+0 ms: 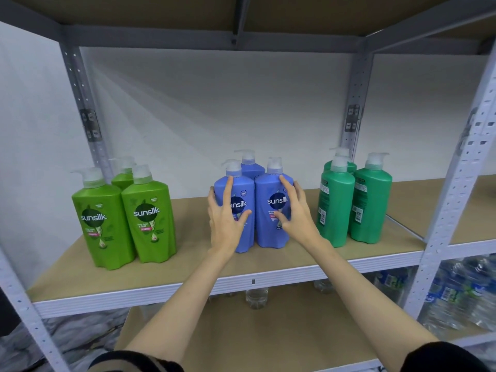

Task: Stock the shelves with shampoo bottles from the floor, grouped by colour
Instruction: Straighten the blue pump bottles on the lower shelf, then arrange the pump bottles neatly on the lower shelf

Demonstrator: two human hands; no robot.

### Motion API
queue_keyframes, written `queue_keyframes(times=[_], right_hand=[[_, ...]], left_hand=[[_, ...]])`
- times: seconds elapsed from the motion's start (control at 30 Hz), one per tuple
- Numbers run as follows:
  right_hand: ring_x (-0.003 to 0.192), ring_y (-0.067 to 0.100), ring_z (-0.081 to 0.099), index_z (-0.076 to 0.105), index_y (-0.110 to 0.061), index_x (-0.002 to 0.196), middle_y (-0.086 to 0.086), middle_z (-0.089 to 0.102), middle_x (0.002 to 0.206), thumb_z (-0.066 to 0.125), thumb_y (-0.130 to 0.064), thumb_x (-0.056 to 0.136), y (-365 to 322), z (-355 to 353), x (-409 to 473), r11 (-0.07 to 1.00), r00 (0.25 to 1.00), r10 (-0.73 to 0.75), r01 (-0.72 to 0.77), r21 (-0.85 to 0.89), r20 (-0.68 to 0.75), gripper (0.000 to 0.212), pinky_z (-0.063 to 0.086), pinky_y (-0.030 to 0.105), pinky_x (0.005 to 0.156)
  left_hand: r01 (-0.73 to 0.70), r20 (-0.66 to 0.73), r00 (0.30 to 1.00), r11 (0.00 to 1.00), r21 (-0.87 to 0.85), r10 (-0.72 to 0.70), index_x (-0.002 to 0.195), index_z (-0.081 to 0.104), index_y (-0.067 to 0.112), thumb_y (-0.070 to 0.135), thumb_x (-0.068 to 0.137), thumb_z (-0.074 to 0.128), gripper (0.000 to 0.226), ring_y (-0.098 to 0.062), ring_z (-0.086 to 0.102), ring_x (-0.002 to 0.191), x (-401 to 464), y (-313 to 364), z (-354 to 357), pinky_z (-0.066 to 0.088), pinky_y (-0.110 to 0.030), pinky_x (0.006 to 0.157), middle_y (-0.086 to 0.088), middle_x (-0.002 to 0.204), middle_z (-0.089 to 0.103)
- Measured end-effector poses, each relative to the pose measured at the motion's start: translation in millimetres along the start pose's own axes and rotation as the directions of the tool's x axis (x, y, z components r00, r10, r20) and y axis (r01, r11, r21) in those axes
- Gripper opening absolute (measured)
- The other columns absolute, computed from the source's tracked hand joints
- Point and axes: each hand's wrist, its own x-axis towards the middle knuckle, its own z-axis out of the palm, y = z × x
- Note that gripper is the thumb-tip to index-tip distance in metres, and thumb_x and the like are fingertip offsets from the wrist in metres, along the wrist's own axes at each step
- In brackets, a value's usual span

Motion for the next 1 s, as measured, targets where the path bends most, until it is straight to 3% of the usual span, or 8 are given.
queue_keyframes(times=[0.13, 0.23, 0.4, 0.57, 0.73, 0.83, 0.93, 1.0], right_hand=[[0.141, 0.022, 0.019, 0.02, -0.023, 0.146, 0.012, 0.019, 0.151, 0.058, -0.002, 0.086, 10.4, -12.9, -21.1, 0.998, 0.992, 0.032, -0.038, -0.043, -0.125, 0.074, 0.016, 0.021, 0.108], [0.119, 0.03, 0.048, 0.039, -0.012, 0.137, 0.015, 0.043, 0.133, 0.056, 0.005, 0.083, 32.3, -36.0, -42.8, 0.992, 0.927, 0.021, -0.065, -0.105, -0.375, 0.059, 0.039, 0.041, 0.103], [0.104, 0.03, 0.052, 0.048, -0.006, 0.127, 0.016, 0.048, 0.119, 0.05, 0.013, 0.081, 65.1, -88.3, -61.1, 0.975, 0.794, 0.096, -0.198, -0.105, -0.6, 0.049, 0.044, 0.05, 0.093], [0.12, 0.026, 0.044, 0.034, -0.013, 0.138, 0.013, 0.04, 0.134, 0.059, 0.005, 0.082, 87.6, -132.1, -55.6, 0.948, 0.777, 0.271, -0.318, 0.017, -0.569, 0.064, 0.037, 0.037, 0.104], [0.133, 0.013, 0.027, 0.011, -0.03, 0.146, -0.001, 0.025, 0.149, 0.073, -0.01, 0.077, 107.5, -146.4, -46.9, 0.952, 0.866, 0.286, -0.305, 0.02, -0.411, 0.096, 0.023, 0.034, 0.109], [0.13, 0.01, 0.031, 0.001, -0.043, 0.142, -0.014, 0.028, 0.139, 0.075, -0.014, 0.074, 112.0, -146.9, -37.8, 0.965, 0.906, 0.251, -0.26, 0.021, -0.341, 0.104, 0.027, 0.037, 0.11], [0.132, 0.017, 0.039, -0.001, -0.05, 0.142, -0.005, 0.034, 0.147, 0.07, -0.011, 0.074, 119.1, -147.8, -31.0, 0.98, 0.934, 0.172, -0.193, -0.039, -0.313, 0.105, 0.035, 0.045, 0.109], [0.125, 0.012, 0.043, 0.002, -0.048, 0.143, 0.0, 0.041, 0.142, 0.068, -0.006, 0.076, 121.2, -148.8, -29.7, 0.98, 0.939, 0.153, -0.184, -0.073, -0.308, 0.103, 0.039, 0.039, 0.106]], left_hand=[[-0.136, -0.106, 0.984, 0.986, 0.095, 0.146, 0.141, 0.021, 0.03, 0.026, 0.08, 0.069, 0.079, -0.037, 0.006, 0.14, -10.0, 9.5, 8.2, 0.018, -0.05, 0.113, -0.019, 0.152, 0.006], [-0.336, -0.09, 0.938, 0.942, 0.004, 0.335, 0.135, 0.033, 0.02, 0.023, 0.086, 0.06, 0.057, -0.027, 0.012, 0.14, -22.8, 26.9, 28.7, 0.014, -0.034, 0.116, -0.007, 0.15, 0.014], [-0.356, 0.12, 0.911, 0.899, -0.254, 0.395, 0.119, 0.053, 0.006, 0.019, 0.089, 0.044, 0.034, -0.01, 0.041, 0.119, -38.1, 69.1, 77.5, 0.035, -0.032, 0.1, -0.01, 0.124, 0.051], [-0.1, 0.205, 0.964, 0.946, -0.308, 0.169, 0.133, 0.038, 0.01, 0.019, 0.083, 0.065, 0.058, -0.018, 0.039, 0.123, -37.8, 90.7, 122.4, 0.029, -0.022, 0.104, -0.009, 0.131, 0.041], [-0.019, 0.22, 0.971, 0.951, -0.309, 0.091, 0.144, 0.022, 0.019, 0.027, 0.068, 0.079, 0.096, -0.023, 0.033, 0.128, -42.9, 97.6, 154.1, 0.023, -0.026, 0.105, -0.013, 0.137, 0.033], [0.039, 0.251, 0.968, 0.967, -0.251, 0.026, 0.146, 0.011, 0.025, 0.031, 0.06, 0.084, 0.113, -0.029, 0.038, 0.121, -43.2, 101.4, 167.7, 0.033, -0.04, 0.104, -0.014, 0.137, 0.031], [0.035, 0.294, 0.956, 0.98, -0.194, 0.024, 0.145, 0.0, 0.033, 0.026, 0.061, 0.084, 0.119, -0.03, 0.038, 0.12, -45.2, 104.0, 174.2, 0.036, -0.043, 0.099, -0.012, 0.138, 0.03], [0.028, 0.301, 0.953, 0.981, -0.194, 0.032, 0.145, 0.0, 0.034, 0.023, 0.061, 0.084, 0.118, -0.03, 0.037, 0.122, -44.1, 102.1, 175.5, 0.034, -0.042, 0.101, -0.011, 0.138, 0.03]])
